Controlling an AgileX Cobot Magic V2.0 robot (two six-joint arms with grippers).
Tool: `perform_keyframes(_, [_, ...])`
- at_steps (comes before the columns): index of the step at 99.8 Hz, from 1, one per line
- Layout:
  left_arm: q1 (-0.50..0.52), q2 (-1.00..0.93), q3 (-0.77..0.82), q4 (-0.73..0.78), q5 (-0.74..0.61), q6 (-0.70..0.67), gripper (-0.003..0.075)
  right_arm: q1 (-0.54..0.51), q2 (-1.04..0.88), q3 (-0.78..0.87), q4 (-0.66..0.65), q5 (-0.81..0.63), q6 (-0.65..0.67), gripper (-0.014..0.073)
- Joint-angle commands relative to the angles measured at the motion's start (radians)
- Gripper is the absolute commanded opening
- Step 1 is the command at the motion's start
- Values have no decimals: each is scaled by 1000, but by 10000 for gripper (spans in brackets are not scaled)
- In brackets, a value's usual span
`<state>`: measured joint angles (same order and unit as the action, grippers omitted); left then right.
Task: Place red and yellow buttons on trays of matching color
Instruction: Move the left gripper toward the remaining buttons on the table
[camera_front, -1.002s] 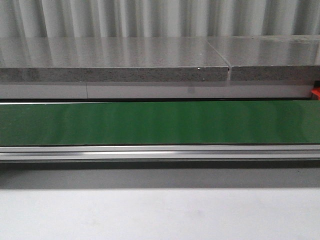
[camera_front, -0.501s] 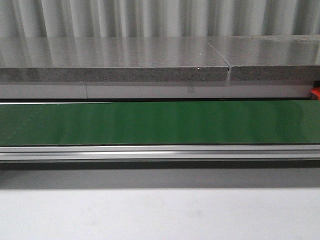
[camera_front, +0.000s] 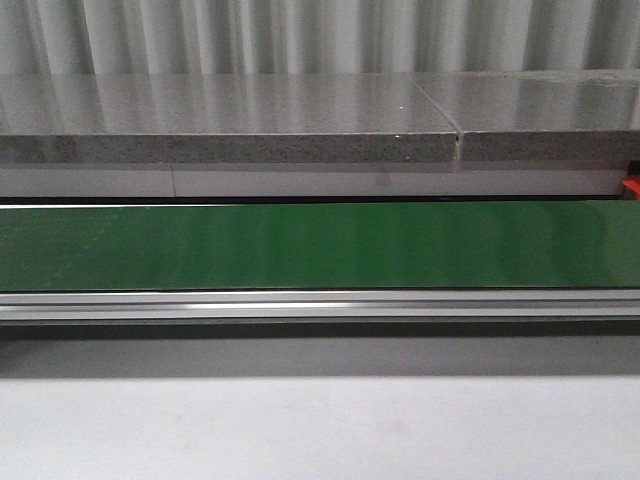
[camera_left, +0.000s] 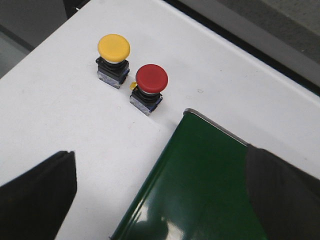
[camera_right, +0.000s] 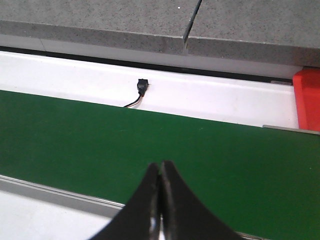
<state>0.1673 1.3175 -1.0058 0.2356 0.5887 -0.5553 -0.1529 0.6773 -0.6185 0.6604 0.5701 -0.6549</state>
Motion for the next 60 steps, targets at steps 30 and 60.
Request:
perform_keyframes(30, [37,279,-213,-42,-57,-10,651,-2,-5,-25,22,-46,-7,-81])
perform_keyframes(60, [73,410,-317,-49,-46,-10,651,-2,-5,-25,22,-46,-7,-81])
